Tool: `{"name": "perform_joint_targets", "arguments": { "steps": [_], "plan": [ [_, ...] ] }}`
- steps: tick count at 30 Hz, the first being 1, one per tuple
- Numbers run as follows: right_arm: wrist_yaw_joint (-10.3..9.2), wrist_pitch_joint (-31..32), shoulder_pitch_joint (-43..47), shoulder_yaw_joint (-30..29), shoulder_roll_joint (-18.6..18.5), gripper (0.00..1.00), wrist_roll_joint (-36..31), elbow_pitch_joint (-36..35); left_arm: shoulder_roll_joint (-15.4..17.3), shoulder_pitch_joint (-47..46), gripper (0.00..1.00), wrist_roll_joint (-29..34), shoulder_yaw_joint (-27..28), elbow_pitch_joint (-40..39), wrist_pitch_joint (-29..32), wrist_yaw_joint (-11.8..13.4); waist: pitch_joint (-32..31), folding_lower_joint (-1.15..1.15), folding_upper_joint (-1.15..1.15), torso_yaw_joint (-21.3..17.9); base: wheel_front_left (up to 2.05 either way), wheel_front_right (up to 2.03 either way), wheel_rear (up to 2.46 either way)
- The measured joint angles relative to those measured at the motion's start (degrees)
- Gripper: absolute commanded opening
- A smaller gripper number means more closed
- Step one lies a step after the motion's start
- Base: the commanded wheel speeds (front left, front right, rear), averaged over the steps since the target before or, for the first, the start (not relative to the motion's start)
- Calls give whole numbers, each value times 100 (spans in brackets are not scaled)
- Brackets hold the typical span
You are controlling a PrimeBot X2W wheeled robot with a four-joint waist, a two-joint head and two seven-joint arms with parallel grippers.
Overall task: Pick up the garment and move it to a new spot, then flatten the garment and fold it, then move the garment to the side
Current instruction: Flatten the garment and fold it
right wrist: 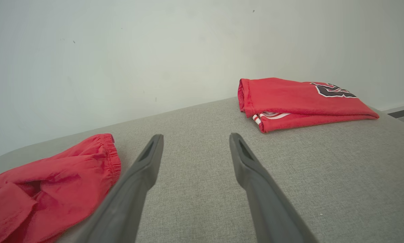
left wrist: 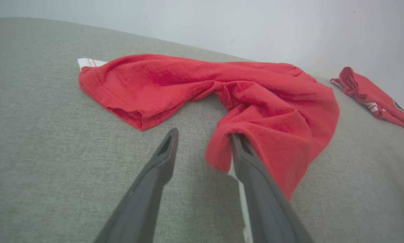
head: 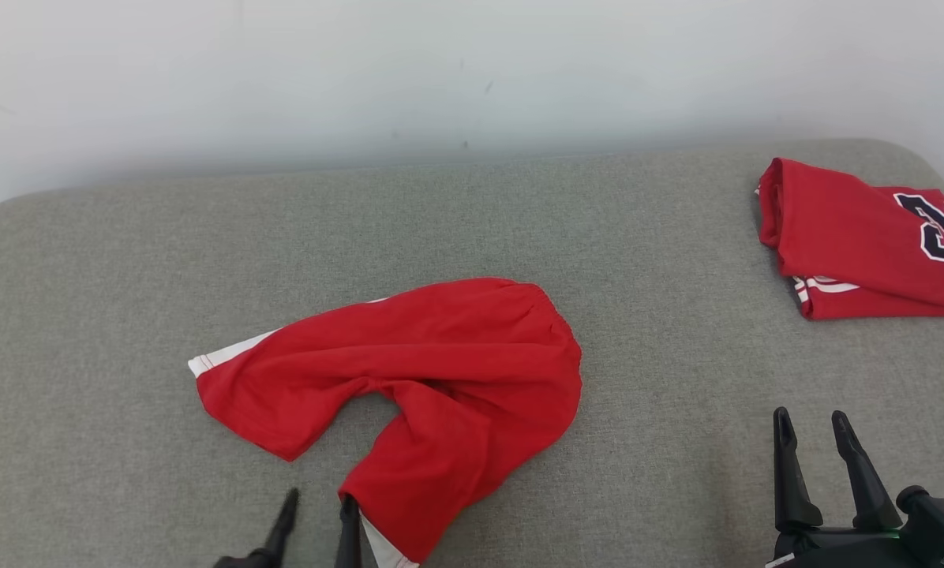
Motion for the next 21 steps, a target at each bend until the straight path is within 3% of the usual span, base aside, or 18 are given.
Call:
{"name": "perform_joint_targets", "arguments": {
  "steps": [12,21],
  "plan": [
    [0,-1,27,-1,-12,100,4,41,-1,53,100,424,559,-868,0,13,-114,0,0,-32,0,0,0],
    [0,0,63,37,19,100,3,67,0,-125,100,1103,-111,-503,0,-208,-160,0,0,-124,0,0,0]
  ]
}}
